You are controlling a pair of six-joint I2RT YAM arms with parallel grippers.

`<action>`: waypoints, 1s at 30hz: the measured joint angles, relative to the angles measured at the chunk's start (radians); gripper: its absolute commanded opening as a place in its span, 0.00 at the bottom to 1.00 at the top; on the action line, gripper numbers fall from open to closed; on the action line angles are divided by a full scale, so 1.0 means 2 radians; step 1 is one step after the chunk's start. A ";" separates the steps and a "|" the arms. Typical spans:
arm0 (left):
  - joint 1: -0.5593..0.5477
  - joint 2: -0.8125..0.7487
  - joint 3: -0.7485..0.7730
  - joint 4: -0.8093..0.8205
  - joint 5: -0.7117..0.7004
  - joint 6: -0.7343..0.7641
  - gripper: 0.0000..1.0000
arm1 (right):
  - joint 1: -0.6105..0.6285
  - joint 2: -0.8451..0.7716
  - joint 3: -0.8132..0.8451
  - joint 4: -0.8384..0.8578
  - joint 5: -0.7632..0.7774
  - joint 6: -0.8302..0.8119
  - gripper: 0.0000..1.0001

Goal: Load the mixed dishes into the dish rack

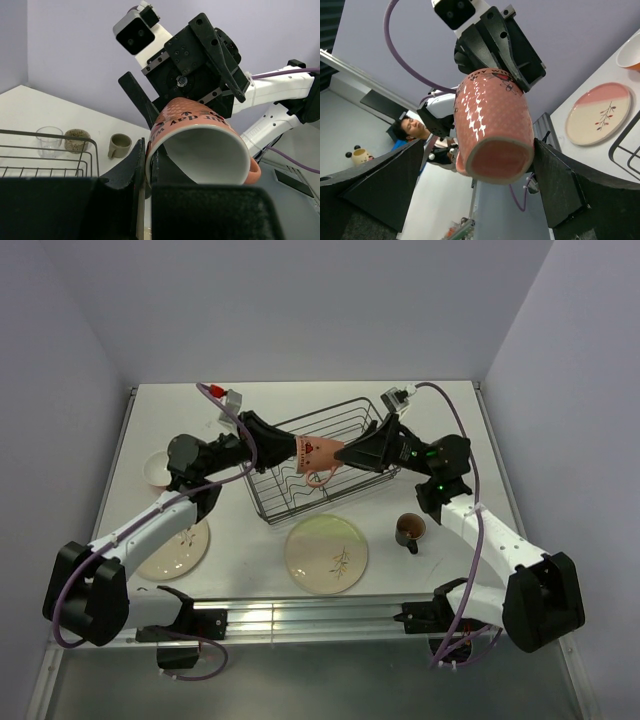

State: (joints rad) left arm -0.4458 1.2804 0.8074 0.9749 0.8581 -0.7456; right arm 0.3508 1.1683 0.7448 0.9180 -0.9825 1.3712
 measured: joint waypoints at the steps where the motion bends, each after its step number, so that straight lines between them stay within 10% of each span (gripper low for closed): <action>1: -0.002 0.000 -0.001 0.000 0.000 0.000 0.00 | 0.002 0.000 0.000 -0.004 0.002 0.000 0.95; 13: -0.021 0.004 -0.001 -0.019 -0.019 0.025 0.00 | 0.020 0.000 0.004 -0.058 0.027 -0.002 0.82; 19: -0.023 0.006 -0.001 -0.026 -0.031 0.033 0.00 | 0.019 0.005 0.004 -0.073 0.038 0.002 0.37; 26: -0.025 0.014 0.000 -0.031 -0.042 0.039 0.57 | 0.018 0.006 0.004 -0.076 0.035 -0.002 0.13; 30: -0.025 0.016 -0.001 -0.045 -0.059 0.049 0.72 | 0.010 0.008 0.004 -0.076 0.025 -0.012 0.10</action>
State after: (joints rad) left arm -0.4957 1.3121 0.8051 0.8848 0.7395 -0.6483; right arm 0.3714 1.1839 0.7536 0.7666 -0.9325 1.3464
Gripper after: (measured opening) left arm 0.660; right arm 0.685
